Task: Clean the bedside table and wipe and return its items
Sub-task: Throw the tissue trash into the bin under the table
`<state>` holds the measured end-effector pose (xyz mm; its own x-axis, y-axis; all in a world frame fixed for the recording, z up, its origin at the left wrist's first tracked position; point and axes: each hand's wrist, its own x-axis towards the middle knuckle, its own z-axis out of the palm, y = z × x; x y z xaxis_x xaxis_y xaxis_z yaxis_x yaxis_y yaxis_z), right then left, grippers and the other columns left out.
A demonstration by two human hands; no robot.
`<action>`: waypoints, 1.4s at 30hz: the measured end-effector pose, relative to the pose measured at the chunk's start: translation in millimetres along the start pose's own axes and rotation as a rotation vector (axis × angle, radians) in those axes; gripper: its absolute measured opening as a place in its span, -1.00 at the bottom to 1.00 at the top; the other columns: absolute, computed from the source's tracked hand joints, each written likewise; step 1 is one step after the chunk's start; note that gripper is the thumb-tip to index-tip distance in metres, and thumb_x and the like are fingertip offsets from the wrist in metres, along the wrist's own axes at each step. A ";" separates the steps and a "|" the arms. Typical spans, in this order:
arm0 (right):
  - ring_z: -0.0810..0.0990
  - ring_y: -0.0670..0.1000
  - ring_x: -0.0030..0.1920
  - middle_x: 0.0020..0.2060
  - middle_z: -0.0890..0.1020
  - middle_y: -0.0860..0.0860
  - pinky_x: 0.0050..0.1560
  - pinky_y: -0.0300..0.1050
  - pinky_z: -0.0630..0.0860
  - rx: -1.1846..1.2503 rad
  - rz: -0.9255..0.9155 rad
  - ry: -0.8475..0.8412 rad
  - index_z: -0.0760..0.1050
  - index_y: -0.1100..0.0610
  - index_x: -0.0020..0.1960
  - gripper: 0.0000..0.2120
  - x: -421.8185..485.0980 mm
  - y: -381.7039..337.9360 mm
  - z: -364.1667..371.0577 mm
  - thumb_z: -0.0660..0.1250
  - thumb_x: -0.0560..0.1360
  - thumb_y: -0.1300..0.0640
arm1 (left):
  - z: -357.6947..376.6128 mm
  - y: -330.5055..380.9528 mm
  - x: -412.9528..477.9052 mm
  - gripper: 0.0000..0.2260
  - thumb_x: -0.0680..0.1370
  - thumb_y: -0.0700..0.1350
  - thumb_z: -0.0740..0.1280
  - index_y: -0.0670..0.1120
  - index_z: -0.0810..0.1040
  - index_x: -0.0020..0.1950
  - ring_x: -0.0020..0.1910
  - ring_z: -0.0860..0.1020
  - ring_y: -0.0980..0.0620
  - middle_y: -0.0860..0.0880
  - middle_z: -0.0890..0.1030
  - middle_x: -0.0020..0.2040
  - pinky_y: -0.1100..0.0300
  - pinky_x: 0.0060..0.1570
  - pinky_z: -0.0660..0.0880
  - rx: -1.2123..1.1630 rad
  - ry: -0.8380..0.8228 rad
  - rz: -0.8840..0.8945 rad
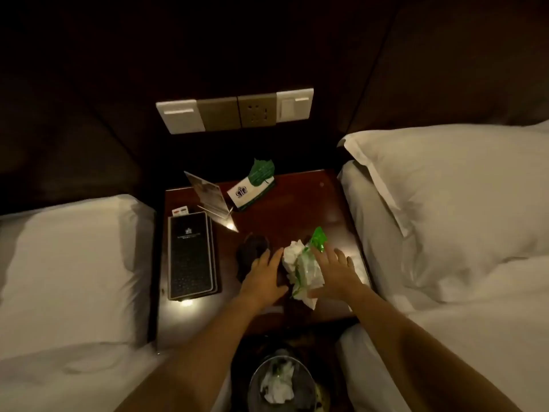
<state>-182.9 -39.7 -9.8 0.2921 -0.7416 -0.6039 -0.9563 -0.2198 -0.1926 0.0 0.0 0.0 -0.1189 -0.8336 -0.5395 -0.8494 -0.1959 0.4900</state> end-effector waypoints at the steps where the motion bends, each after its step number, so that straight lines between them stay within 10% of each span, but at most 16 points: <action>1: -0.11 0.25 0.51 0.53 -0.14 0.13 0.46 0.31 -0.02 -0.031 0.006 -0.027 -0.23 -0.03 0.50 0.06 6.4 4.9 5.8 0.40 0.30 -0.27 | 9.6 2.2 6.8 -0.19 0.47 -0.01 0.37 0.07 -0.10 0.53 0.52 0.00 -0.21 -0.14 -0.03 0.56 -0.11 0.42 0.20 0.012 -0.001 0.002; 10: -0.21 0.26 0.51 0.51 -0.27 0.17 0.47 0.28 -0.09 -0.173 -0.113 0.074 -0.31 -0.04 0.49 0.11 87.3 30.5 41.1 0.47 0.30 -0.11 | 68.8 -1.5 89.1 -0.01 0.36 0.16 0.44 0.03 -0.21 0.53 0.54 -0.20 -0.17 -0.13 -0.20 0.56 -0.06 0.49 -0.08 0.172 -0.038 0.067; 23: 0.30 0.18 0.19 0.28 0.36 0.15 0.08 -0.03 0.33 0.103 -0.326 0.293 0.36 0.14 0.29 -0.41 103.0 43.7 61.9 0.37 0.29 0.37 | 99.9 1.9 105.4 -0.57 0.52 -0.23 0.26 -0.12 0.32 0.39 0.31 0.31 -0.11 -0.12 0.39 0.38 0.10 0.27 0.29 0.210 0.325 0.064; 42: 0.39 0.20 0.15 0.13 0.48 0.21 0.08 0.06 0.44 0.106 -0.510 0.328 0.45 0.26 0.15 -0.63 17.5 12.6 72.5 0.37 0.35 0.32 | 103.8 3.4 5.4 -0.72 0.45 -0.26 0.34 -0.23 0.52 0.16 0.09 0.45 -0.14 -0.18 0.57 0.10 0.06 0.07 0.41 0.104 0.480 0.108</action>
<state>-189.1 -9.5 -78.9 0.6778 -0.7199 -0.1495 -0.6860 -0.5460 -0.4810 -56.9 48.4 -72.4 0.0205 -0.9946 -0.1018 -0.8951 -0.0636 0.4413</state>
